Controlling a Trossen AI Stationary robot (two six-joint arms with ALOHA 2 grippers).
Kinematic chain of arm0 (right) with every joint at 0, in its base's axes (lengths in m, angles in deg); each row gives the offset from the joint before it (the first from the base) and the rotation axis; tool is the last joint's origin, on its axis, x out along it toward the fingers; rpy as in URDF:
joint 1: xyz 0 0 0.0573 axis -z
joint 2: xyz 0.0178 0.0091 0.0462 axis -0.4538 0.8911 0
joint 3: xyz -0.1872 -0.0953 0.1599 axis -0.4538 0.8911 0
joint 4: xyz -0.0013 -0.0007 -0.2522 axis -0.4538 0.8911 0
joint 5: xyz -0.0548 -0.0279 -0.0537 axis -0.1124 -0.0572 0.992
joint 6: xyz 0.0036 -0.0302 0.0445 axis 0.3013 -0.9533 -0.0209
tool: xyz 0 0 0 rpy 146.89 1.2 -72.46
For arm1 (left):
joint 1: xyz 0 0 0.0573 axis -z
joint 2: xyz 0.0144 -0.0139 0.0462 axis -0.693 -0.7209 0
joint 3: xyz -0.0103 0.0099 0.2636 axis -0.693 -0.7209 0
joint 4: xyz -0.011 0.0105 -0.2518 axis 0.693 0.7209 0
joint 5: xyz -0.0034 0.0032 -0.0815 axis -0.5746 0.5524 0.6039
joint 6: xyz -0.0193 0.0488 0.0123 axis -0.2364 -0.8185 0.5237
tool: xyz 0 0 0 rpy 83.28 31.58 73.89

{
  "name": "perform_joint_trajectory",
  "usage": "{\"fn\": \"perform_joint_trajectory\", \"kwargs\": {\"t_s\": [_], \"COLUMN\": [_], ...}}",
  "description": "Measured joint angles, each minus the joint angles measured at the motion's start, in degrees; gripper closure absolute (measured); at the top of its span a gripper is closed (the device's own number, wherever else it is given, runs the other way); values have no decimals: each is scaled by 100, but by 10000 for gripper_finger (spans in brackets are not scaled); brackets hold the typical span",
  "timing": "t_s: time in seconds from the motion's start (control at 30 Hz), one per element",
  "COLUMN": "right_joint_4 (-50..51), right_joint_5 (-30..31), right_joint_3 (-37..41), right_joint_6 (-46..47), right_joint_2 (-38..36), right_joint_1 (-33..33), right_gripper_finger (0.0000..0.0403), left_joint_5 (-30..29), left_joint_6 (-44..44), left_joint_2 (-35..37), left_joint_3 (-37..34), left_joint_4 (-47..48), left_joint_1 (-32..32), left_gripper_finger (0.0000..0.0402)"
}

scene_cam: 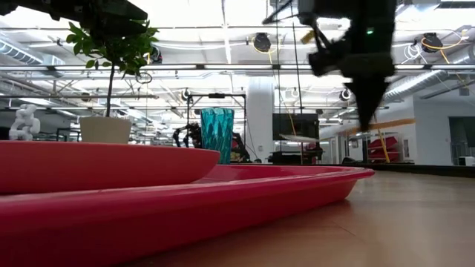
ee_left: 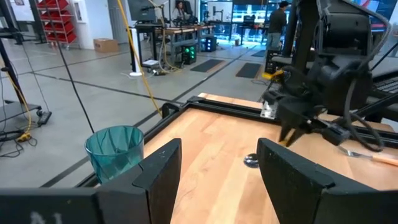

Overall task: Pick and place plate/cup/fork/spoon on tray
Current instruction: Move the yellow spoon to the bottom right of the table

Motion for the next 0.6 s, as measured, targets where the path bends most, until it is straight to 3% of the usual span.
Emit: {"fn": "perform_joint_trajectory", "kwargs": {"t_s": [0.17,0.33,0.6], "right_joint_4": [566,449,-192], "right_joint_5": [-945,-1448,-1619], "right_joint_3": [0,-2,-2], "right_joint_6": [1294,2355,5058], "right_joint_2": [-2,-2,-2], "right_joint_1": [-450,-960,-2098], "right_gripper_finger": [371,371,371], "left_joint_5": [0,0,-13], "left_joint_6": [102,79,-670], "left_joint_2": [0,2,2], "left_joint_3": [0,0,0], "left_joint_4": [-5,-67,-532], "left_joint_1": [-1,-2,-2], "left_gripper_finger": [188,188,188]}}
